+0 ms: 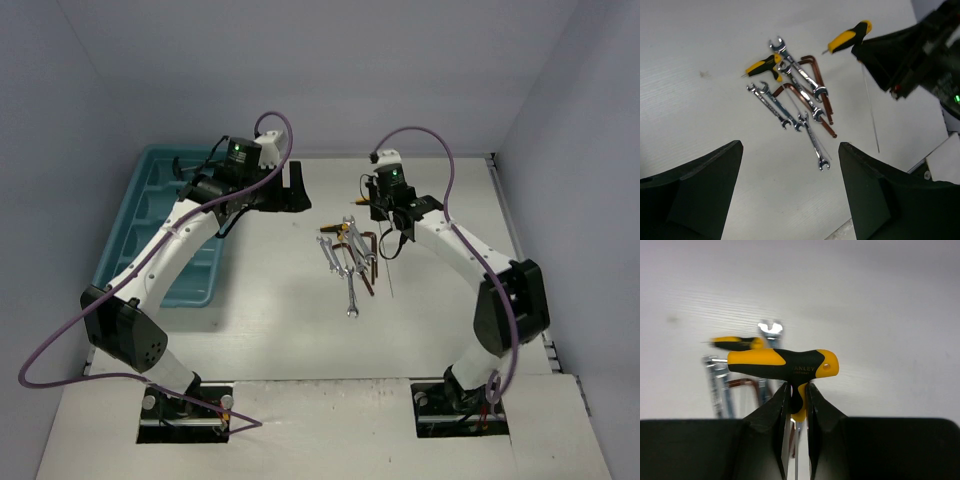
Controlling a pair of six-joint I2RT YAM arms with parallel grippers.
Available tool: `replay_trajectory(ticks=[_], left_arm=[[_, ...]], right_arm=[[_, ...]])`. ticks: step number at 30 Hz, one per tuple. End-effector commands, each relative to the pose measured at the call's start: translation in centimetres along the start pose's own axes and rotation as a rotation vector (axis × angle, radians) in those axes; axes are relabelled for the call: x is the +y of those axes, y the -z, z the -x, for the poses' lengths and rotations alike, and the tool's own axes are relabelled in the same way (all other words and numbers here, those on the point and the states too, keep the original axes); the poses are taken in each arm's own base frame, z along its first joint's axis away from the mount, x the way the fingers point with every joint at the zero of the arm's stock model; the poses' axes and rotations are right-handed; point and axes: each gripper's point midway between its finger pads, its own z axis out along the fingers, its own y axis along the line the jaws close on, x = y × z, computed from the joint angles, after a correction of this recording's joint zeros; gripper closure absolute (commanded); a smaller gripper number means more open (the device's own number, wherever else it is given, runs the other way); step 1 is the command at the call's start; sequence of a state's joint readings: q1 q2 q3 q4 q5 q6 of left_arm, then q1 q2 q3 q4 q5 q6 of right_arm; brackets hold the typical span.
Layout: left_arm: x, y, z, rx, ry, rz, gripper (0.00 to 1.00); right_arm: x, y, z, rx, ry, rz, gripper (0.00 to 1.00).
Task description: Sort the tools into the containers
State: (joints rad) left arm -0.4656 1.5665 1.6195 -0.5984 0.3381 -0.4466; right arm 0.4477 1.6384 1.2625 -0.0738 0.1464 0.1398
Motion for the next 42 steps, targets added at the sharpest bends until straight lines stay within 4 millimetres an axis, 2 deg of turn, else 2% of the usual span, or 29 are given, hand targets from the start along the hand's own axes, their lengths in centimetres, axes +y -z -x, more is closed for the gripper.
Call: replay_trajectory(ticks=[1, 6, 13, 21, 31, 39, 41, 42], left_arm=[[-3.6, 1.1, 3.3, -0.079, -0.07, -0.151, 0.25], [-5.1, 1.7, 4.0, -0.091, -0.097, -0.22, 0.25], [-6.2, 1.8, 3.1, -0.051, -0.062, -0.29, 0.29], [-7.0, 1.0, 1.7, -0.013, -0.015, -0.339, 0.46], [-7.9, 0.9, 0.9, 0.008, 0.0, -0.382, 0.6], [-7.9, 1.3, 0.2, 0.012, 0.009, -0.393, 0.94], [-7.8, 1.5, 0.2, 0.001, 0.01, -0.394, 1.0], [-7.7, 1.7, 0.3, -0.007, 0.012, -0.392, 1.0]], right_arm=[[6.2, 7.0, 5.4, -0.2, 0.149, 0.264, 1.0], [9.8, 11.1, 6.7, -0.266, 0.174, 0.445, 1.0], [11.6, 13.9, 7.8, -0.317, 0.19, 0.557, 1.0], [12.3, 14.7, 7.8, -0.334, 0.216, 0.596, 1.0], [13.2, 15.3, 7.8, -0.34, 0.215, 0.632, 1.0], [13.7, 15.8, 8.7, -0.377, 0.216, 0.656, 1.0], [13.8, 15.8, 8.7, -0.377, 0.217, 0.661, 0.99], [13.9, 15.8, 8.7, -0.377, 0.218, 0.664, 0.93]])
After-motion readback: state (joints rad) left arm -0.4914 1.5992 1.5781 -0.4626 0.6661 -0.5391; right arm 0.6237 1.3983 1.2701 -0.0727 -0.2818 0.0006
